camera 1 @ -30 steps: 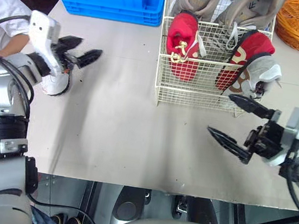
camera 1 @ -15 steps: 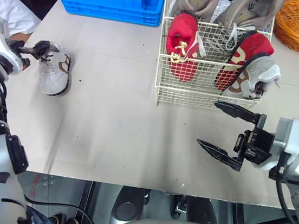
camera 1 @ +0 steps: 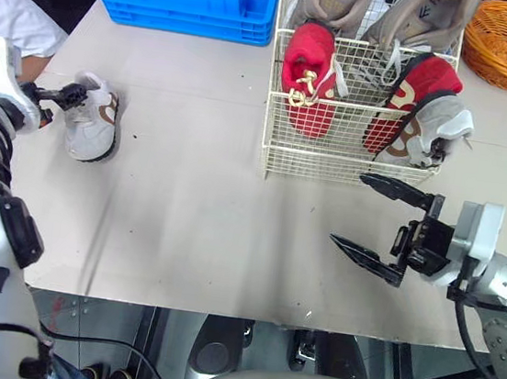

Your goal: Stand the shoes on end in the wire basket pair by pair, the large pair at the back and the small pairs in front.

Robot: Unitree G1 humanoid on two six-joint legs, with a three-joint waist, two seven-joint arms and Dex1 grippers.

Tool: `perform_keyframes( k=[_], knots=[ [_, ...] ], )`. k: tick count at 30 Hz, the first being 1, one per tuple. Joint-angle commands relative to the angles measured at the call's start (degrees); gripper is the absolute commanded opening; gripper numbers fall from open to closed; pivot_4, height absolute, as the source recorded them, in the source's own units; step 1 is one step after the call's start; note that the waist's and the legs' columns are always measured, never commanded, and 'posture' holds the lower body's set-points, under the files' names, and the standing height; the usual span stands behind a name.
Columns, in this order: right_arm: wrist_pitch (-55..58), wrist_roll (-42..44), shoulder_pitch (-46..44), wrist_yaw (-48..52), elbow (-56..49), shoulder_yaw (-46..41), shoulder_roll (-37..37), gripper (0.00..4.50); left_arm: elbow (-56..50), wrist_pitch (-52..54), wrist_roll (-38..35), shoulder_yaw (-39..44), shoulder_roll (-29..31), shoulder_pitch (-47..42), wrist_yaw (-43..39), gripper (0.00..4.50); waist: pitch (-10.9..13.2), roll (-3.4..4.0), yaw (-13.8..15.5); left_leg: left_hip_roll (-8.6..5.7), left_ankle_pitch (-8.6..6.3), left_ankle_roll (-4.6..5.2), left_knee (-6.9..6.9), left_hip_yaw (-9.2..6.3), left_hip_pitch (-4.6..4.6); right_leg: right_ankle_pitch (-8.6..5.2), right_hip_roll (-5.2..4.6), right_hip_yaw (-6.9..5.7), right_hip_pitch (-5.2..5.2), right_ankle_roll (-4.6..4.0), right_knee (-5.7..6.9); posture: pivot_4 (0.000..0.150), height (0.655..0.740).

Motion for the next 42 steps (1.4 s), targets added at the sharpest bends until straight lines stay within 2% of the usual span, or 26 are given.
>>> perform_keyframes(
  k=[1, 2, 4, 6, 7, 8, 9, 11, 13, 23, 28, 34, 38, 42],
  knots=[
    [-1.65, -0.18, -0.18, 0.18, -1.10, -0.34, 0.45, 4.41, 2.04, 2.14, 4.15, -3.10, 2.05, -1.35, -1.31, 4.50, 0.00, 0.00, -0.03, 0.00, 0.00, 0.00, 0.00, 0.01, 0.00, 0.00, 0.00, 0.01, 0.00, 0.00, 0.00, 0.150, 0.6860],
    [-1.74, -0.32, -0.12, 0.16, -1.10, -0.27, 0.57, 4.41, 2.41, 2.59, 5.28, -4.15, 2.25, -1.64, -1.92, 4.50, 0.00, 0.00, -0.04, 0.00, 0.00, 0.00, 0.00, 0.03, 0.01, 0.00, 0.00, 0.03, 0.00, 0.00, 0.00, 0.150, 0.6860],
    [-1.88, -0.60, -0.19, 0.04, -0.97, -0.01, 0.90, 4.50, 3.07, 3.61, 6.72, -5.43, 2.53, -2.16, -3.46, 3.95, -0.01, -0.01, -0.05, 0.00, 0.00, 0.00, 0.00, 0.05, 0.01, 0.00, 0.00, 0.04, -0.02, 0.00, 0.01, 0.150, 0.6860],
    [-2.02, -0.88, -0.29, -0.04, -0.84, 0.24, 1.20, 4.50, 3.48, 4.09, 8.64, -7.14, 2.68, -2.25, -4.78, 3.20, -0.02, 0.00, -0.06, 0.00, 0.00, 0.00, 0.00, 0.07, 0.02, 0.00, 0.00, 0.07, -0.04, 0.00, 0.02, 0.150, 0.6860],
    [-2.07, -0.98, -0.36, -0.08, -0.78, 0.34, 1.35, 4.50, 3.69, 4.43, 9.42, -7.74, 2.68, -2.23, -5.44, 2.60, -0.02, -0.01, -0.08, 0.01, 0.00, 0.00, 0.00, 0.09, 0.02, 0.00, 0.00, 0.08, -0.05, 0.00, 0.04, 0.150, 0.6860],
    [-2.13, -1.06, -0.42, -0.11, -0.72, 0.42, 1.48, 4.50, 3.91, 4.59, 10.21, -8.42, 2.68, -2.09, -6.12, 2.39, -0.02, -0.01, -0.20, 0.01, 0.00, 0.00, 0.00, 0.10, 0.01, 0.00, 0.00, 0.09, -0.06, 0.00, 0.04, 0.150, 0.6860],
    [-2.19, -1.11, -0.41, -0.14, -0.72, 0.45, 1.59, 4.50, 4.14, 4.79, 10.90, -8.94, 2.65, -1.87, -6.50, 1.68, -0.03, -0.01, -0.32, 0.02, 0.00, 0.00, 0.00, 0.14, 0.01, 0.00, 0.00, 0.13, -0.09, 0.00, 0.05, 0.150, 0.6860],
    [-2.32, -1.32, -0.44, -0.23, -0.67, 0.51, 1.80, 4.50, 4.44, 4.92, 12.18, -9.90, 2.62, -1.57, -7.17, 0.76, -0.04, 0.00, -0.79, 0.03, 0.00, 0.00, 0.00, 0.20, 0.03, 0.00, 0.00, 0.21, -0.12, 0.00, 0.07, 0.150, 0.6860],
    [-2.38, -1.50, -0.51, -0.30, -0.64, 0.47, 1.97, 4.50, 4.64, 5.22, 13.17, -10.65, 2.67, -1.57, -7.93, 0.02, -0.06, 0.02, -1.22, 0.03, 0.00, 0.00, -0.01, 0.24, 0.04, 0.00, -0.01, 0.25, -0.14, 0.00, 0.10, 0.150, 0.6860],
    [-2.46, -1.70, -0.70, -0.26, -0.42, 0.33, 2.35, 4.50, 4.71, 5.72, 14.77, -11.27, 4.33, -3.58, -10.96, 0.02, -0.08, 0.01, -1.65, 0.06, 0.00, 0.00, -0.01, 0.44, 0.04, 0.00, -0.02, 0.47, -0.32, 0.00, 0.21, 0.150, 0.6860],
    [-2.45, -0.96, -1.26, 0.32, 0.31, -0.57, 2.11, 4.50, 3.89, 3.26, 8.33, -3.65, 5.05, -6.62, -9.59, 0.02, -0.08, -0.08, -1.48, 0.07, 0.00, 0.00, -0.01, 0.42, -0.02, 0.00, -0.03, 0.44, -0.36, 0.00, 0.21, 0.150, 0.6860],
    [-2.41, 0.03, -2.85, 1.31, 2.18, -1.71, 1.57, 4.50, -0.40, -3.28, -0.01, 5.15, 4.86, -7.95, -13.63, 0.02, -0.08, -0.36, -1.31, 0.06, 0.00, 0.00, 0.08, 0.35, -0.16, 0.00, -0.05, 0.34, -0.37, 0.00, 0.21, 0.150, 0.6860],
    [-2.06, 0.69, -3.93, 2.01, 3.24, -2.50, 1.12, 4.50, -7.93, -7.08, -6.45, 10.87, 3.60, -4.63, -14.77, 0.02, -0.09, -0.40, -1.41, 0.06, 0.00, 0.00, 0.09, 0.32, -0.16, 0.01, -0.05, 0.31, -0.36, -0.01, 0.21, 0.150, 0.6860],
    [-1.28, 2.29, -5.22, 2.11, 3.93, -2.90, 0.92, 4.50, -32.40, -2.74, -16.62, 17.19, -2.53, 5.73, -15.53, 0.02, -0.09, -0.36, -1.52, 0.06, 0.00, 0.00, 0.08, 0.32, -0.14, 0.01, -0.08, 0.32, -0.34, -0.01, 0.21, 0.150, 0.6860]
  ],
)
